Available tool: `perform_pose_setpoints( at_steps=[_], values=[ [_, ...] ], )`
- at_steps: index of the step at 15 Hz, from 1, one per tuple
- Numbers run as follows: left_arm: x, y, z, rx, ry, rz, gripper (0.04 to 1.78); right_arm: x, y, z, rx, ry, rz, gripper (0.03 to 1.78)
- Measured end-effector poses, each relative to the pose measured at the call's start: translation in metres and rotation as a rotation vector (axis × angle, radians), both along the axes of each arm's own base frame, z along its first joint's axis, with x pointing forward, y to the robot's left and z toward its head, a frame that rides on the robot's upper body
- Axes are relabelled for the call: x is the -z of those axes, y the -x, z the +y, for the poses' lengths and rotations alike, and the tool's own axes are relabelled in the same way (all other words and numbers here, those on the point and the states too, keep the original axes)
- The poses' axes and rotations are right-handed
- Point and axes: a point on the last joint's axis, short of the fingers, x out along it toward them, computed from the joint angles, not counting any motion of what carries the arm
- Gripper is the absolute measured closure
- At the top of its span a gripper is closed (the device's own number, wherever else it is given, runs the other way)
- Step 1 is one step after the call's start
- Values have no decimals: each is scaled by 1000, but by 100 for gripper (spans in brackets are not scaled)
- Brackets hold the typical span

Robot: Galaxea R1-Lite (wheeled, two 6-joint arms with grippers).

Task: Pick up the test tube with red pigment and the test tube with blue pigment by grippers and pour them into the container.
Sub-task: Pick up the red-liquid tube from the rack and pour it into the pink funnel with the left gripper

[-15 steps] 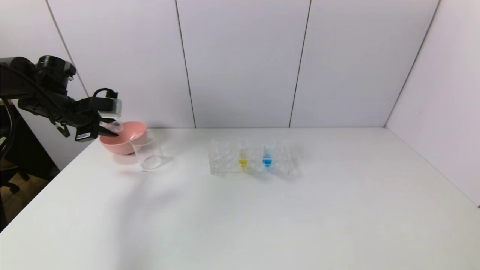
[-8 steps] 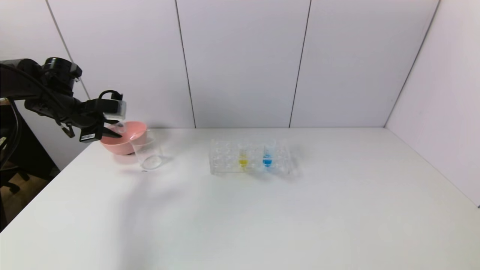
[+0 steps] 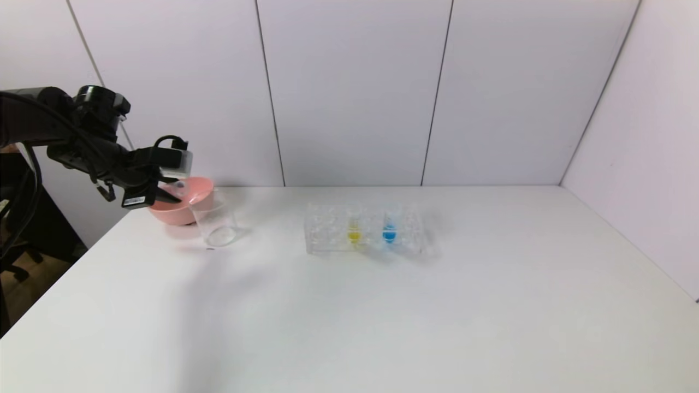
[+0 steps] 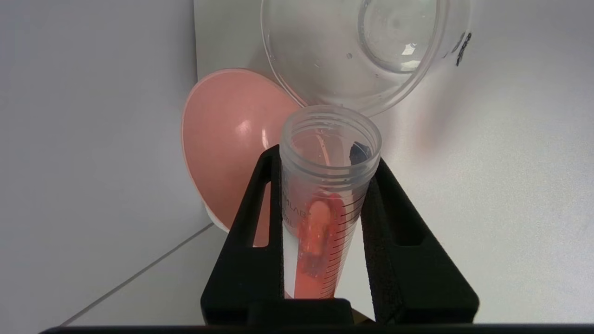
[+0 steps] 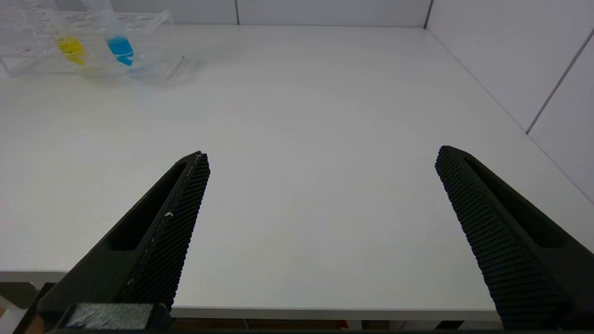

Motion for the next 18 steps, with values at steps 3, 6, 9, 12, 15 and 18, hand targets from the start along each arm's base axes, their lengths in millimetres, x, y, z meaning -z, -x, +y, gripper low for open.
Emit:
perform_pose_setpoints(
  at_steps=[3, 6, 9, 12, 15, 18],
  values=[
    [-1, -1, -5, -19, -31, 2, 132, 0, 0, 0, 0, 0, 0, 4],
    [-1, -2, -8, -33, -59, 3, 132, 0, 0, 0, 0, 0, 0, 4],
    [-2, -2, -14, -51, -103, 6, 132, 0, 0, 0, 0, 0, 0, 4],
    [-2, 1, -16, -59, -117, 39, 132, 0, 0, 0, 0, 0, 0, 4],
    [-3, 3, -18, -61, -126, 41, 132, 0, 0, 0, 0, 0, 0, 4],
    [-4, 3, -18, -62, -129, 39, 132, 0, 0, 0, 0, 0, 0, 4]
  ],
)
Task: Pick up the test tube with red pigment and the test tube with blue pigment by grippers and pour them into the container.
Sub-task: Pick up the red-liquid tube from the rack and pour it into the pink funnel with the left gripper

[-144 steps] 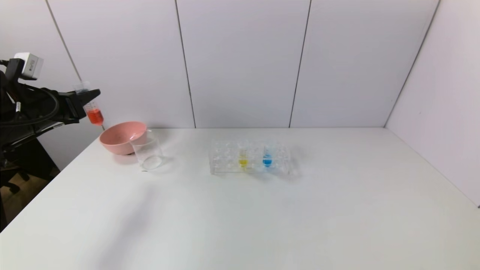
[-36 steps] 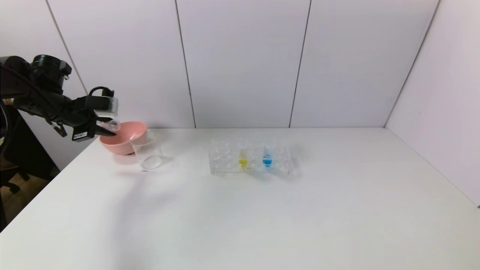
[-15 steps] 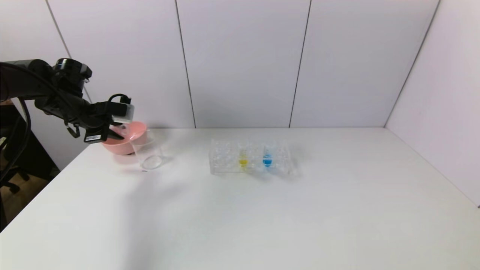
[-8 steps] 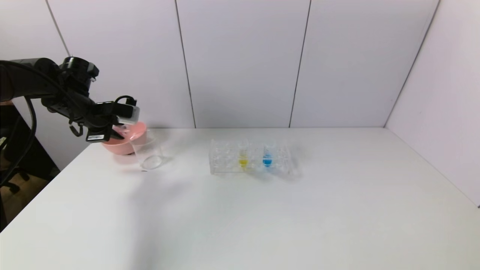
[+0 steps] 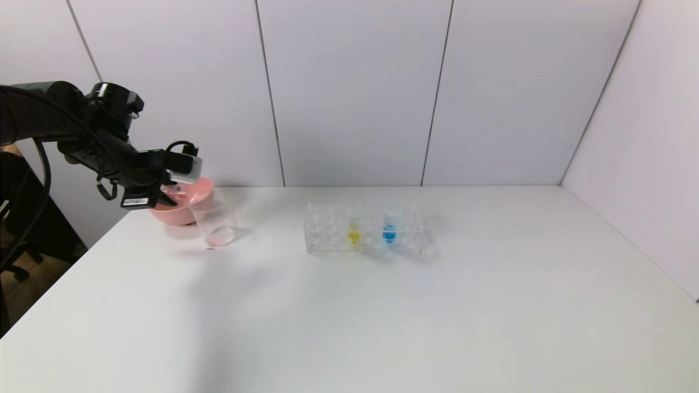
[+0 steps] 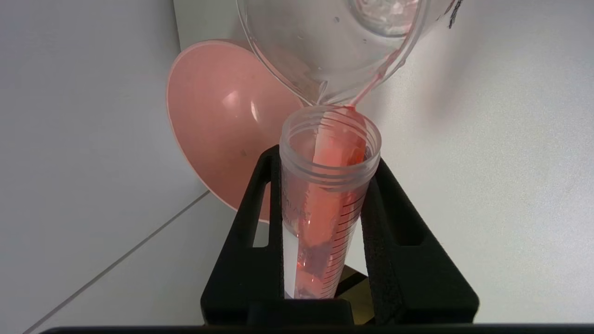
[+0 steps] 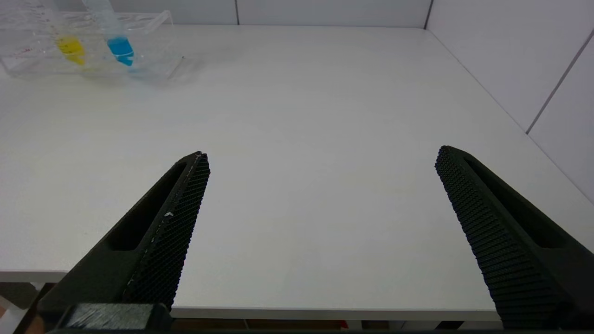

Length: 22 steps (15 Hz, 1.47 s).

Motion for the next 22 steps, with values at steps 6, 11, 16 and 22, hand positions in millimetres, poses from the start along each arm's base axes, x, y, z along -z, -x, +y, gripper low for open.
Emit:
perform_pose_setpoints(
  at_steps=[6, 11, 16, 22],
  values=[
    [0, -2, -7, 5, -12, -9, 132, 0, 0, 0, 0, 0, 0, 4],
    [2, -5, -10, -1, -28, -9, 132, 0, 0, 0, 0, 0, 0, 4],
    [2, -6, -11, -12, -44, -9, 132, 0, 0, 0, 0, 0, 0, 4],
    [2, -6, -13, -22, -58, -9, 132, 0, 0, 0, 0, 0, 0, 4]
  ],
)
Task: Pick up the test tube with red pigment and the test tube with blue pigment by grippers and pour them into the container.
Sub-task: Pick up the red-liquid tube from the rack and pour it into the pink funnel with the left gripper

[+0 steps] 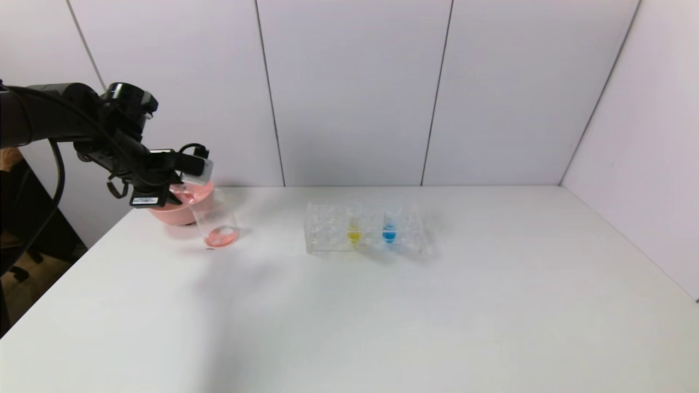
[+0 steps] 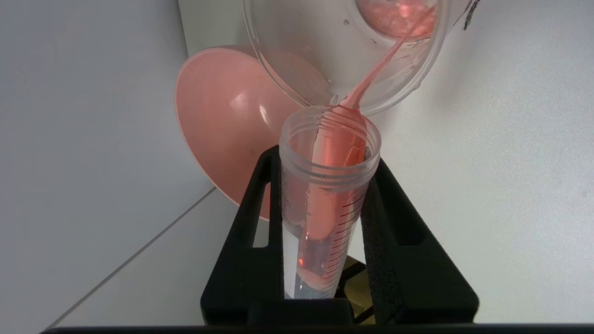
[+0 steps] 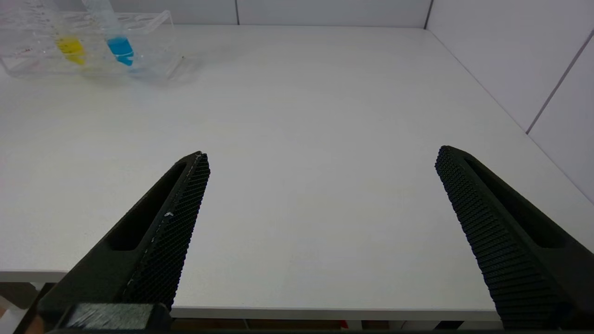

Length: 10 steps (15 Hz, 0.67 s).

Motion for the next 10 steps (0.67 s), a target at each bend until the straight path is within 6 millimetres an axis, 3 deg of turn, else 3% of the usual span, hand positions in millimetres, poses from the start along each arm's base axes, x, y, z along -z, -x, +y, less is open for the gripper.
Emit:
perform_pose_setpoints(
  at_steps=[10],
  values=[
    [0, 0, -4, -11, -3, -1, 132, 0, 0, 0, 1, 0, 0, 4]
  ],
)
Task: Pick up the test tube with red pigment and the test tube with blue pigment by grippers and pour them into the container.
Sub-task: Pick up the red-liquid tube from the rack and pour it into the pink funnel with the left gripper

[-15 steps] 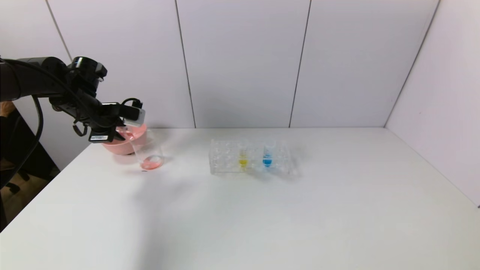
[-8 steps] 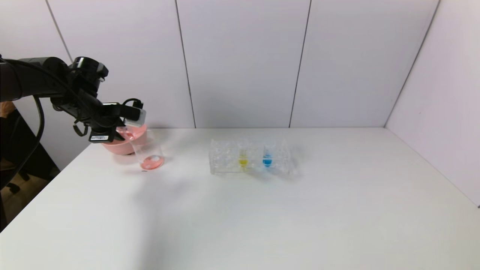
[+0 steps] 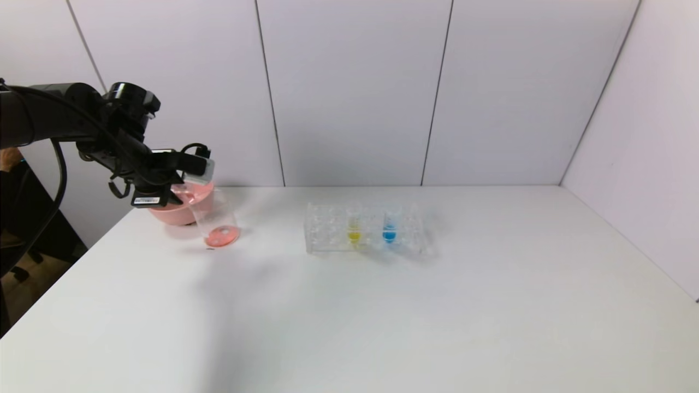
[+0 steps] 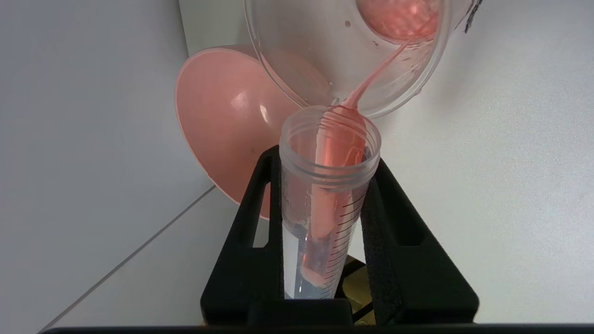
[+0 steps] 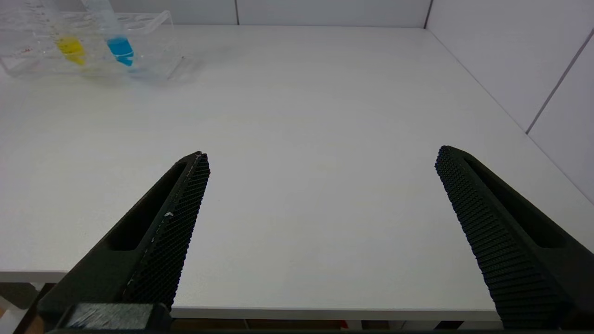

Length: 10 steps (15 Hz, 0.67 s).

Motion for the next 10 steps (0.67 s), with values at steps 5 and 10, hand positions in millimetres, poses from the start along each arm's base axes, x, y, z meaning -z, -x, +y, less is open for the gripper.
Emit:
perform_pose_setpoints(
  at_steps=[5, 10],
  values=[
    [-1, -1, -6, -28, -29, -8, 132, 0, 0, 0, 0, 0, 0, 4],
    [-2, -2, -10, -28, -31, -21, 132, 0, 0, 0, 0, 0, 0, 4]
  ],
)
